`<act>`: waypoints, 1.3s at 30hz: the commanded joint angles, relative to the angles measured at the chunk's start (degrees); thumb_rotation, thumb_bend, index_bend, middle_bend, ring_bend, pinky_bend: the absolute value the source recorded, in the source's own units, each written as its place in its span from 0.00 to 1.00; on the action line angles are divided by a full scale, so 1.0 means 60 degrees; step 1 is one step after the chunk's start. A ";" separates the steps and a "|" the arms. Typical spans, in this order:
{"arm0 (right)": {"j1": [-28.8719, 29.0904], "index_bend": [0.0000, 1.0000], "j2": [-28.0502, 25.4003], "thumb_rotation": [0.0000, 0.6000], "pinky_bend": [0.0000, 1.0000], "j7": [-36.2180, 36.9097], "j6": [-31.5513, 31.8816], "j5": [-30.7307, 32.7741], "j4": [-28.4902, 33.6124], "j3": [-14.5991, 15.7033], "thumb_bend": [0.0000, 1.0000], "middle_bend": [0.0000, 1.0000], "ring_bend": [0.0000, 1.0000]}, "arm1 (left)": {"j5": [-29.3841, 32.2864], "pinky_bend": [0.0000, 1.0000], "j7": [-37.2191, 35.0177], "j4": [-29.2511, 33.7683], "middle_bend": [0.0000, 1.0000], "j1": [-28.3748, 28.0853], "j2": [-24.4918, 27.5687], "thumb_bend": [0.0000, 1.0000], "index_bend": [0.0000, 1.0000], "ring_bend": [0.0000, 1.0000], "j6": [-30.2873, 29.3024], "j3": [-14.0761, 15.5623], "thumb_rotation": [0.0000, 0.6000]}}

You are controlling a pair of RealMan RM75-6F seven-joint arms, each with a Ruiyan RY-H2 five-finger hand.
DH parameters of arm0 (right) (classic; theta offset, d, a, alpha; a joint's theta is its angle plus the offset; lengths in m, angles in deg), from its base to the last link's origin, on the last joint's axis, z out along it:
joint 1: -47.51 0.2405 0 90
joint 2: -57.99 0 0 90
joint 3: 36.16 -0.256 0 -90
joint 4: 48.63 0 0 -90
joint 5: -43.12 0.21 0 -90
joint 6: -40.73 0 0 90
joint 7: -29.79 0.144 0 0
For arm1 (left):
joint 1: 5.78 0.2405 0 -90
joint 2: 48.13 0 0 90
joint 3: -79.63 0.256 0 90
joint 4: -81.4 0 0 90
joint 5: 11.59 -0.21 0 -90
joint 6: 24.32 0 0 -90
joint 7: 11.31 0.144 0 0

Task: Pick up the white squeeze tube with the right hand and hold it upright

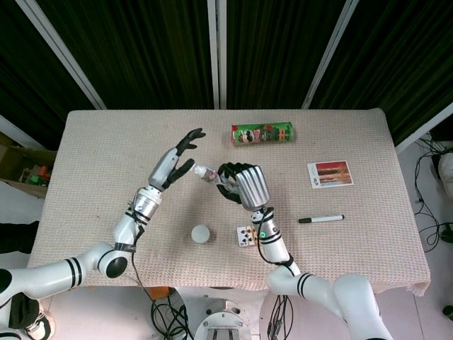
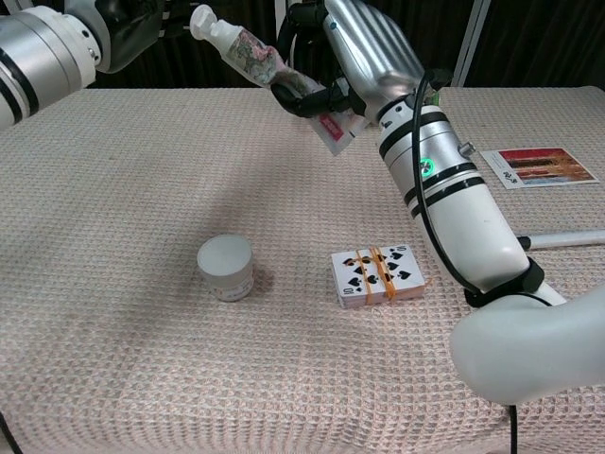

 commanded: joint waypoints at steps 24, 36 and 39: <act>0.0503 0.91 0.0424 1.00 0.84 0.0476 -0.0204 -0.0092 -0.0568 -0.0258 0.61 0.76 0.68 | -0.0186 0.19 0.0794 -0.0118 0.12 -0.0540 -0.0559 0.00 0.06 0.06 -0.0229 0.0215 0.00; 0.0564 0.92 0.0469 1.00 0.87 0.0672 -0.0212 -0.0054 -0.0420 -0.0358 0.63 0.78 0.70 | -0.0323 0.18 0.0641 -0.0321 0.12 -0.0624 -0.0819 0.00 0.06 0.06 -0.0390 0.0270 0.00; 0.0595 0.93 0.0495 1.00 0.88 0.0705 -0.0203 -0.0036 -0.0362 -0.0409 0.63 0.79 0.71 | -0.0340 0.18 0.0677 -0.0428 0.12 -0.0646 -0.0902 0.00 0.06 0.06 -0.0472 0.0262 0.00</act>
